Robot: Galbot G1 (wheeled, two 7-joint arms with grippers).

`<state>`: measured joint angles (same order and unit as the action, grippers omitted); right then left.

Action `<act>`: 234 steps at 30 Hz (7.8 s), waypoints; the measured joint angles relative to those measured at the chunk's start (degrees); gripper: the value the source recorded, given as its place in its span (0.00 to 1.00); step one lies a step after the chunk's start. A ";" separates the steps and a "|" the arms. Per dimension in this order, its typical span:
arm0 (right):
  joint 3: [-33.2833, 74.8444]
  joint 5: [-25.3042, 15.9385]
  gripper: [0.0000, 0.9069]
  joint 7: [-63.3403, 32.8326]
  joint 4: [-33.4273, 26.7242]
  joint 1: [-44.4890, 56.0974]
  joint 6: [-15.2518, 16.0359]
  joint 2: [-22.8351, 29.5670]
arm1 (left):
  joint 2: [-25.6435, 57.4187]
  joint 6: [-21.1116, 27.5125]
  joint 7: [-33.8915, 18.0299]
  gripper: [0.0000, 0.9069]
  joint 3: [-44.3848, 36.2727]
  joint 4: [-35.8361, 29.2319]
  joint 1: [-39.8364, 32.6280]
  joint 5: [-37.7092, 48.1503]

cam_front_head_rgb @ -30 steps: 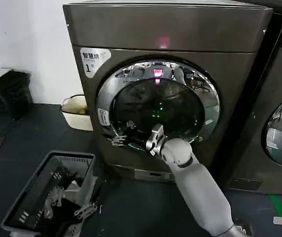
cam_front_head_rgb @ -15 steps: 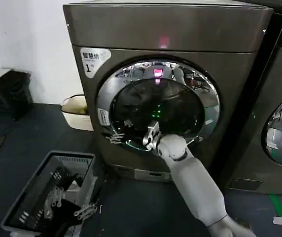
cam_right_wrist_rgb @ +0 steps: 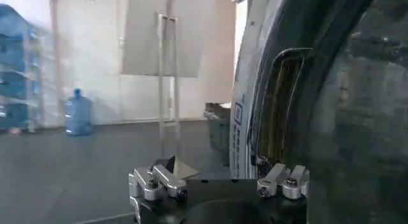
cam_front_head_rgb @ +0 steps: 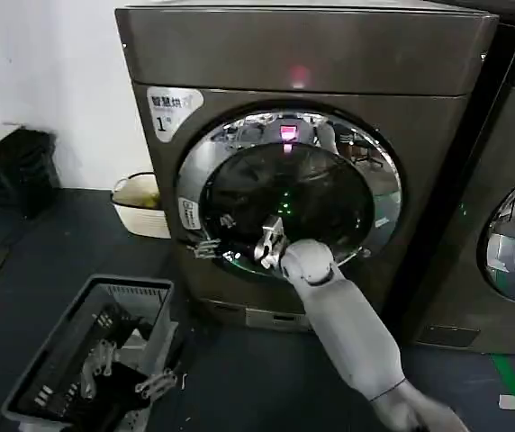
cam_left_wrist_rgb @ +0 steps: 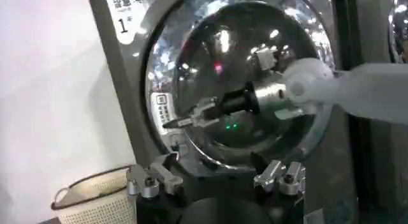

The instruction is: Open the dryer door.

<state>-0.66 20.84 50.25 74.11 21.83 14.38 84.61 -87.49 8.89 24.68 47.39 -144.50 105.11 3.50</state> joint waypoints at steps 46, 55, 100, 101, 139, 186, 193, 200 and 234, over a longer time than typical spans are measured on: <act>21.20 0.88 1.00 33.54 33.81 30.12 -4.37 -19.58 | 34.40 1.86 -0.56 1.00 1.87 25.46 -28.39 35.98; 36.75 4.78 1.00 33.50 35.43 38.47 -5.94 -19.95 | 39.36 -0.32 2.26 1.00 -14.33 31.67 -38.34 35.58; 105.67 0.57 1.00 -36.97 38.01 58.63 2.94 -19.32 | 28.70 -1.82 0.31 1.00 -72.89 41.09 -78.15 47.47; 106.85 0.08 1.00 -36.13 38.12 58.92 3.59 -19.36 | 27.87 -2.10 0.23 1.00 -74.00 41.87 -79.32 47.48; 124.07 -2.79 1.00 -32.19 40.77 65.71 6.81 -20.57 | 9.17 -17.30 -12.42 1.00 -80.23 61.54 -89.88 34.35; 124.23 -18.90 1.00 -32.48 30.58 56.22 -0.69 -27.76 | 87.14 -10.83 -6.43 1.00 -57.67 35.44 -65.16 37.67; 124.87 -18.89 1.00 -32.25 30.41 56.26 -1.13 -27.45 | 95.24 -10.28 -3.47 1.00 -50.96 36.47 -56.03 34.59; 125.68 -18.49 1.00 -31.72 29.97 56.77 -0.69 -27.74 | 98.26 -10.13 -0.50 1.00 -48.47 40.67 -51.67 28.47; 126.46 -17.55 1.00 -29.96 30.10 58.18 -1.64 -26.90 | 100.48 -9.45 10.76 1.00 -44.29 42.33 -49.68 20.05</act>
<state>125.80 3.29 20.28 104.21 80.01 12.75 57.71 12.99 -0.56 35.44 3.10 -102.18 55.43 23.54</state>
